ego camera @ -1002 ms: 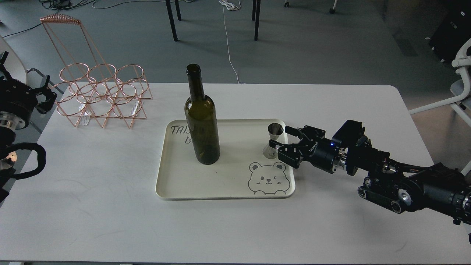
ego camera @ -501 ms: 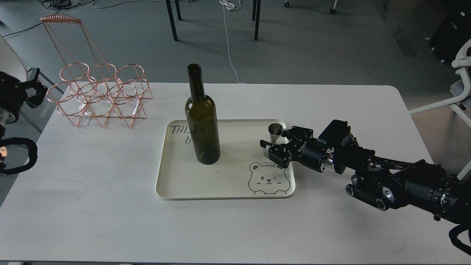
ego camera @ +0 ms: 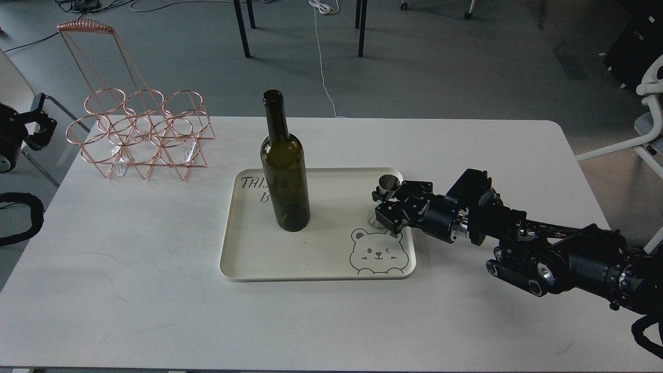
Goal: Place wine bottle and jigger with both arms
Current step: 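Close the right gripper around the steel jigger, then lift the jigger and carry it off the tray, away from the bottle, then set the jigger on the table and open the right gripper, then withdraw the right arm and reach the left gripper to the wine bottle neck, then close the left gripper around the wine bottle neck, then lift the wine bottle off the tray toward the copper rack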
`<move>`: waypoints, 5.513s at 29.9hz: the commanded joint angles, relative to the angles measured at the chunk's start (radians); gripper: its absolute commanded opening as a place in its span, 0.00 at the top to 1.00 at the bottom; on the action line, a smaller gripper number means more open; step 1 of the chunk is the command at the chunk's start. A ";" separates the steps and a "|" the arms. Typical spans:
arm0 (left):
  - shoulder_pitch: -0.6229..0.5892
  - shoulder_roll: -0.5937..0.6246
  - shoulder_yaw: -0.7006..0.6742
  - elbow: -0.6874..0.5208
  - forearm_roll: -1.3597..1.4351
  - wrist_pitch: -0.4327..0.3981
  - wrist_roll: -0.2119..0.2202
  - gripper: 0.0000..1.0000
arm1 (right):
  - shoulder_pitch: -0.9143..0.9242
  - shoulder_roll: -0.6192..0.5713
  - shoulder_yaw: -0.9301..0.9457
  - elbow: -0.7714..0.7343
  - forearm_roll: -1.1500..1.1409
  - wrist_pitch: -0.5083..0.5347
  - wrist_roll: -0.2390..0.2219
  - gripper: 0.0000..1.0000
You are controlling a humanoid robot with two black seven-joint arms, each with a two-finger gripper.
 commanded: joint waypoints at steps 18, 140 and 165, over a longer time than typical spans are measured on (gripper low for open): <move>-0.028 -0.004 0.002 0.000 0.001 0.000 0.005 0.01 | 0.024 -0.295 0.123 0.145 0.015 0.000 0.000 0.93; -0.092 0.126 0.004 -1.120 2.221 0.366 0.221 0.06 | -0.082 -0.572 0.683 0.144 1.516 0.745 0.000 0.03; -0.115 0.094 -0.004 -1.074 2.218 0.386 0.221 0.80 | -0.092 -0.576 0.689 0.144 1.516 0.748 0.000 0.03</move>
